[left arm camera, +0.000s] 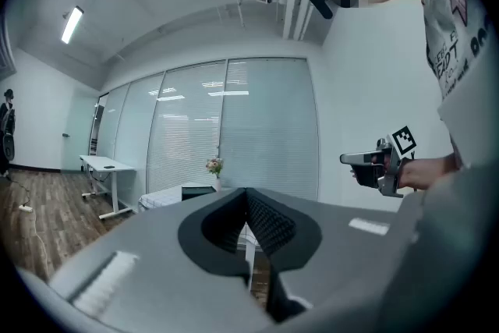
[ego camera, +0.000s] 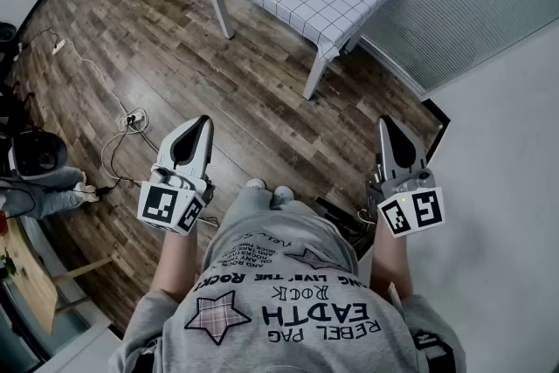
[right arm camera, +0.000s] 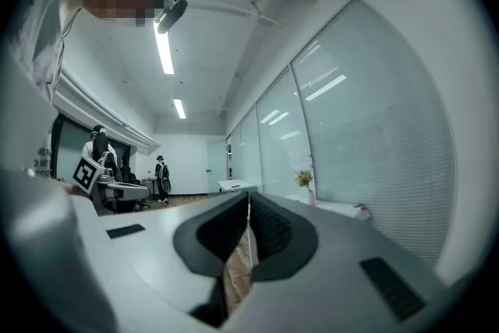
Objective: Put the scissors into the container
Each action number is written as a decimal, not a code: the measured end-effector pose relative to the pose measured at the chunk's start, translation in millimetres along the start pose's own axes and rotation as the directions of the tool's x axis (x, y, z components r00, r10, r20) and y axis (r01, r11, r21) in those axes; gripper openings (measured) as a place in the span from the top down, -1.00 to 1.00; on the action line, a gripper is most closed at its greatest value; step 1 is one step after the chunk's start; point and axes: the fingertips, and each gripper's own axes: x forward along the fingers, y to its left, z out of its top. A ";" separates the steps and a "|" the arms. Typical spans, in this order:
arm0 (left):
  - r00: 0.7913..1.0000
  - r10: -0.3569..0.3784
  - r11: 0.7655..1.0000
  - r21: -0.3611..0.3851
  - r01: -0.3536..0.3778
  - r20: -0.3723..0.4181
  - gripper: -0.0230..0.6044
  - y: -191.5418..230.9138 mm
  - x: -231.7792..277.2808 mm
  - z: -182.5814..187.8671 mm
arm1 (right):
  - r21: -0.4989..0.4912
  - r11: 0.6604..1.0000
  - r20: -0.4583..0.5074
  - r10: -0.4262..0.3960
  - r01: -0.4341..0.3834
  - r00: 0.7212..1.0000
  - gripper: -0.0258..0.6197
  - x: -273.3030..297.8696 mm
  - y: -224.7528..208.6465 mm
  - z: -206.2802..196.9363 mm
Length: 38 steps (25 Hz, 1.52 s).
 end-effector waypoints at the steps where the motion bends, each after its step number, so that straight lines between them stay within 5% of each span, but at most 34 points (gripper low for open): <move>1: 1.000 -0.002 1.000 0.000 0.002 -0.003 0.92 -1.6 -0.1 -1.0 | -0.002 1.000 -0.002 0.001 -0.001 1.000 0.86 -1.1 0.2 -0.5; 26: 0.999 -0.015 1.000 -0.006 0.015 -0.028 0.92 -8.2 24.5 -8.7 | 0.031 0.999 -0.007 0.040 -0.040 0.999 0.86 6.7 -8.9 -2.0; 38: 0.999 -0.036 0.999 -0.021 0.036 -0.016 0.92 37.5 89.0 -5.4 | 0.028 0.999 -0.023 0.034 -0.033 0.999 0.86 72.1 -31.5 -2.0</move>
